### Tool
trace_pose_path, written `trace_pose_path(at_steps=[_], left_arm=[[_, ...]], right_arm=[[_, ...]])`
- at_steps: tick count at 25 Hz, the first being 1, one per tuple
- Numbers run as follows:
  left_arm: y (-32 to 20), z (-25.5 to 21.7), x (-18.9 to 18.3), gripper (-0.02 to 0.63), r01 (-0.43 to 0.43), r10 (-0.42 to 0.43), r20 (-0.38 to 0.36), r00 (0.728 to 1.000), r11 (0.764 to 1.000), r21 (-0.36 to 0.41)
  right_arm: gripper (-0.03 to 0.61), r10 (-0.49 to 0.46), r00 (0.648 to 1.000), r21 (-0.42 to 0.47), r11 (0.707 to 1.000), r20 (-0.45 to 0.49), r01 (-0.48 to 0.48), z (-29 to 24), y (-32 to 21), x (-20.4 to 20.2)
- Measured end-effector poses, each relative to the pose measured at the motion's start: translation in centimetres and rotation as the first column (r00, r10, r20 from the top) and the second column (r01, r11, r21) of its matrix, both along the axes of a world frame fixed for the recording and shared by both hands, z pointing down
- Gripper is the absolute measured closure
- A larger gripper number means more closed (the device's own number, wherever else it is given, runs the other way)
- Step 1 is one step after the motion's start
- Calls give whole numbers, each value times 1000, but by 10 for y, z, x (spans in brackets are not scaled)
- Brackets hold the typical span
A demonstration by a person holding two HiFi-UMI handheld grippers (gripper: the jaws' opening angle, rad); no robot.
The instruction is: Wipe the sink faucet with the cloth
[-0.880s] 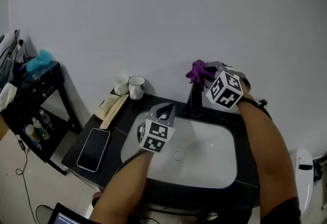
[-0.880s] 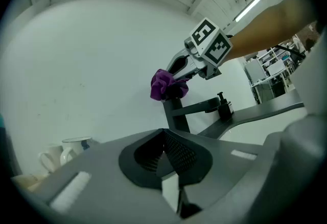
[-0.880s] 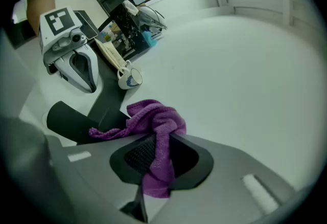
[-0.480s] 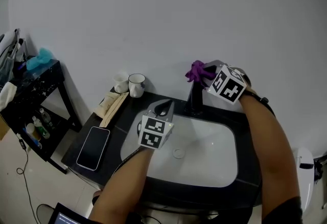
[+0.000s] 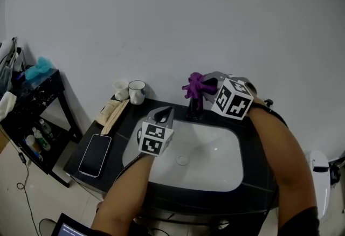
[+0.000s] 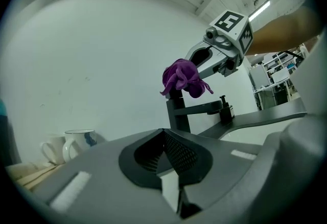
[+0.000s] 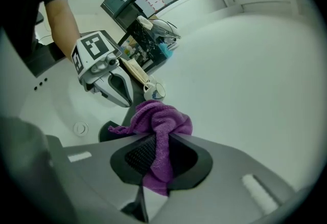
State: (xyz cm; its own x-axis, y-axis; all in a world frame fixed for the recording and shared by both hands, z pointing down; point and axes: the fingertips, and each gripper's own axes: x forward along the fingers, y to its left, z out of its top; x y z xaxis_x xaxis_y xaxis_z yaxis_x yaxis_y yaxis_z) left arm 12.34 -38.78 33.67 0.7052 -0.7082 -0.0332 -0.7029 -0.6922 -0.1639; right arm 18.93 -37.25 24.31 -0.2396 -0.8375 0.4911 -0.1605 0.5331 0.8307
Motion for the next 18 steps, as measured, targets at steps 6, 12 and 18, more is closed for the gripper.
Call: trace_pose_path(at_steps=[6, 12, 18], left_arm=[[15, -5, -7, 595, -17, 16, -40, 999, 999, -40], [13, 0, -16, 595, 16, -17, -34, 999, 999, -42], [16, -2, -18, 595, 18, -20, -33, 999, 999, -44]], right_arm=[[515, -67, 996, -6, 998, -62, 67, 9, 34, -12], [515, -126, 990, -21, 992, -64, 125, 24, 65, -18], [514, -105, 993, -30, 994, -62, 103, 45, 57, -11]])
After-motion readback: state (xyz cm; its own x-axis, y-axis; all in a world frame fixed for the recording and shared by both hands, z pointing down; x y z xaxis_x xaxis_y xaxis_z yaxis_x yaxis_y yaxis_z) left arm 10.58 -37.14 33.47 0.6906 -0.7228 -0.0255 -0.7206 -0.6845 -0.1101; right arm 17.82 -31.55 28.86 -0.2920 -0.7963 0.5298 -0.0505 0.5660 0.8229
